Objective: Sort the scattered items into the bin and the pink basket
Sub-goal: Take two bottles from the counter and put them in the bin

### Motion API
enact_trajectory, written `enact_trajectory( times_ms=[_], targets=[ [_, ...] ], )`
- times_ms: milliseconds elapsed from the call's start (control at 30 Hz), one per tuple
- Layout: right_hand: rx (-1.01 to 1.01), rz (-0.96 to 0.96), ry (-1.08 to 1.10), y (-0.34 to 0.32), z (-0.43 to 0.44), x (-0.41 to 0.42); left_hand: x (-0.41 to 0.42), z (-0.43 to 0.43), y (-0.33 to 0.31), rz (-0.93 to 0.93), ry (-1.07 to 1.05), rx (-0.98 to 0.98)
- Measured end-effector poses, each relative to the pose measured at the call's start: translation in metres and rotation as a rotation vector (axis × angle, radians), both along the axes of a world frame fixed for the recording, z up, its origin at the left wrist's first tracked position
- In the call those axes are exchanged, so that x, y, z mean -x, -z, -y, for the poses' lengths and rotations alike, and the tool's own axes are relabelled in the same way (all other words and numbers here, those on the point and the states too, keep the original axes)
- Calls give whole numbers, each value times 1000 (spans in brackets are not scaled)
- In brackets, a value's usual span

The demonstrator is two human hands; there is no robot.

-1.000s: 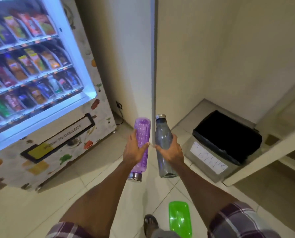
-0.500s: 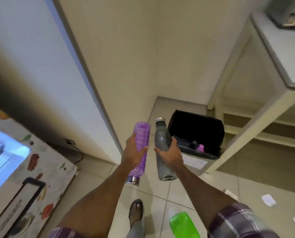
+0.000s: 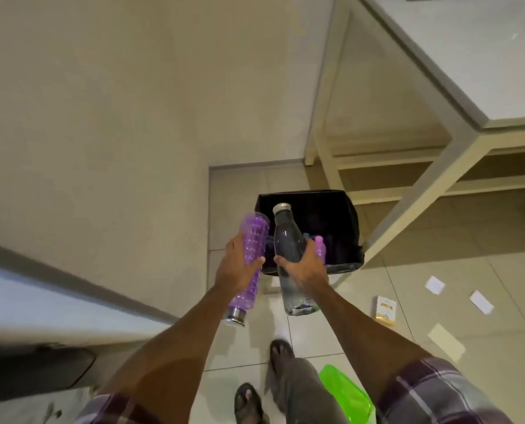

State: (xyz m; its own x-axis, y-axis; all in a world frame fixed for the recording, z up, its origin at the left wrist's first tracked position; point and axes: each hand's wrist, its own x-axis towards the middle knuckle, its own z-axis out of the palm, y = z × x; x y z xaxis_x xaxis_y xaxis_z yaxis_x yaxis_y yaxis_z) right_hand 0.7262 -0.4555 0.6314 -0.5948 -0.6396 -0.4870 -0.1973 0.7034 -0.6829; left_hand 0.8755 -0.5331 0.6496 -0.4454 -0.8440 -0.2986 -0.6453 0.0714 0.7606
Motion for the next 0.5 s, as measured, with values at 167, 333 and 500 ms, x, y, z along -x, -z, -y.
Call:
enact_trajectory(
  times_ms=[167,333,500],
  targets=[
    [-75,7,48,38,45,57,59,54,29,19,52,-49],
    [-136,62,87,85,89,106,116,102,78,52,93,-118],
    [-300,130,117,170,142,169,183,150,169,265,114,-158]
  ],
)
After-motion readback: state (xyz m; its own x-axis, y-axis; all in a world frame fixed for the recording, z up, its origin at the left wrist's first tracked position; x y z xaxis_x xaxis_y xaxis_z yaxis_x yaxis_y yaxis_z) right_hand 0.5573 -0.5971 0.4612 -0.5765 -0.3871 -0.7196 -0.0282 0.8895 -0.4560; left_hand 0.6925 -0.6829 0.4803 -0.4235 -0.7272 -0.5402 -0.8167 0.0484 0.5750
